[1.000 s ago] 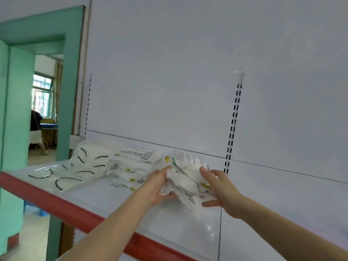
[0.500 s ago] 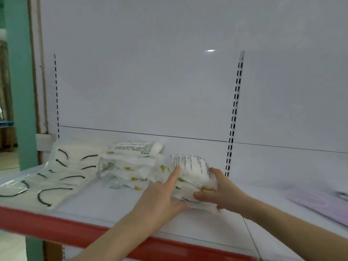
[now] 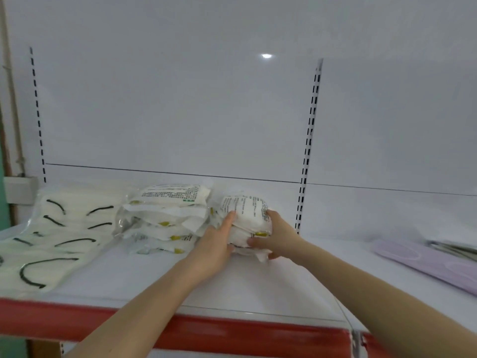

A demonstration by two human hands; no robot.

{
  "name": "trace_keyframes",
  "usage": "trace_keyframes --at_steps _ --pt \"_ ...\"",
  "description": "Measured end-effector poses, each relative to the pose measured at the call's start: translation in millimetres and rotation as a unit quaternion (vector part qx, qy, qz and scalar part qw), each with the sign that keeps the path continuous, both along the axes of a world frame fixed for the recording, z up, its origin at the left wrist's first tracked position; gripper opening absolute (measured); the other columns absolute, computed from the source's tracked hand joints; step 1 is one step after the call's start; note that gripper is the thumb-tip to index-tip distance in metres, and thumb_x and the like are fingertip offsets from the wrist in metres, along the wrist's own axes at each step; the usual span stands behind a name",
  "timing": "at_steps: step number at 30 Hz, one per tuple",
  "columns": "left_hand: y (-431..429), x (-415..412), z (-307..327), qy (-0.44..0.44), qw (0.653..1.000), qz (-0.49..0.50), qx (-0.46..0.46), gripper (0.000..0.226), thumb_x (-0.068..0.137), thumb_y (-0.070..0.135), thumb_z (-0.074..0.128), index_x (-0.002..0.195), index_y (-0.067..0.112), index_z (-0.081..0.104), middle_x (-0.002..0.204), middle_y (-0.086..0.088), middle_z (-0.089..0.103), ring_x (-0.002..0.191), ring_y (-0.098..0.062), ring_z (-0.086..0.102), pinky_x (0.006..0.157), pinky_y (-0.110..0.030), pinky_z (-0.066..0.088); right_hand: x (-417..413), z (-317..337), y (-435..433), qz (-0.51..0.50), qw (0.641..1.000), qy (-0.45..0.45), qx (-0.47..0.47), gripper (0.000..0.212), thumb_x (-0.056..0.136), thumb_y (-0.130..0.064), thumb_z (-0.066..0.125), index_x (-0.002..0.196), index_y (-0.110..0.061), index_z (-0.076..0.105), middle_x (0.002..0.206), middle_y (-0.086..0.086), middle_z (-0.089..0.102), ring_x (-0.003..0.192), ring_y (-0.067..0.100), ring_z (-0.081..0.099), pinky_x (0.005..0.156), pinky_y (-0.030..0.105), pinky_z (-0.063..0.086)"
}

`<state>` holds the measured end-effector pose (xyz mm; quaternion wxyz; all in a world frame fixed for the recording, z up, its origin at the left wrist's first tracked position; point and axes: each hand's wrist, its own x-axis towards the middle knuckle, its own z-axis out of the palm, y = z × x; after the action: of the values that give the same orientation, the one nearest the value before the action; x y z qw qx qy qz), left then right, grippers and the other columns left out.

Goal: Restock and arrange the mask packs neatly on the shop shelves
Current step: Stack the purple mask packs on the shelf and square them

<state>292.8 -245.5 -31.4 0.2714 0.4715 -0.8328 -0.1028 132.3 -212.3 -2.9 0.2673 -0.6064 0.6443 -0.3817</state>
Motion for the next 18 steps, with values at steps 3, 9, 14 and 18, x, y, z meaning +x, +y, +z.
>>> trace_keyframes --at_steps 3,9,14,18 --pt "7 -1 2 0.012 1.000 -0.001 -0.017 0.073 0.093 0.015 0.050 0.150 0.022 0.004 0.123 -0.018 0.048 0.101 -0.029 0.055 0.084 -0.027 0.042 -3 1 3 -0.001 1.000 -0.005 -0.001 0.090 0.075 -0.020 0.076 0.145 -0.023 0.018 0.122 0.002 0.047 0.108 0.025 0.054 0.063 0.034 0.056" --pt "42 -2 15 -0.031 0.995 0.042 -0.084 0.074 0.094 0.023 0.049 0.150 0.025 0.001 0.135 -0.019 0.038 0.111 -0.030 0.051 0.088 -0.032 0.042 -3 4 15 -0.016 1.000 0.005 -0.015 0.086 0.078 -0.023 0.073 0.144 -0.022 0.018 0.117 -0.004 0.043 0.108 0.022 0.049 0.070 0.037 0.055" --pt "74 -8 29 -0.174 0.963 0.112 -0.170 0.042 0.096 0.036 0.041 0.134 0.019 0.035 0.118 -0.009 0.053 0.105 -0.027 0.056 0.069 -0.032 0.041 -12 7 27 -0.045 0.998 0.040 -0.036 0.092 0.078 -0.031 0.074 0.147 -0.015 0.014 0.136 0.005 0.040 0.118 0.024 0.044 0.088 0.032 0.043" --pt "89 -36 37 -0.131 0.973 0.031 -0.187 0.034 0.096 0.043 0.037 0.116 0.018 0.050 0.105 -0.002 0.058 0.097 -0.022 0.058 0.065 -0.029 0.036 -33 6 49 -0.074 0.994 0.048 -0.057 0.078 0.082 -0.034 0.070 0.143 -0.011 0.027 0.142 0.009 0.038 0.127 0.023 0.041 0.096 0.029 0.037"
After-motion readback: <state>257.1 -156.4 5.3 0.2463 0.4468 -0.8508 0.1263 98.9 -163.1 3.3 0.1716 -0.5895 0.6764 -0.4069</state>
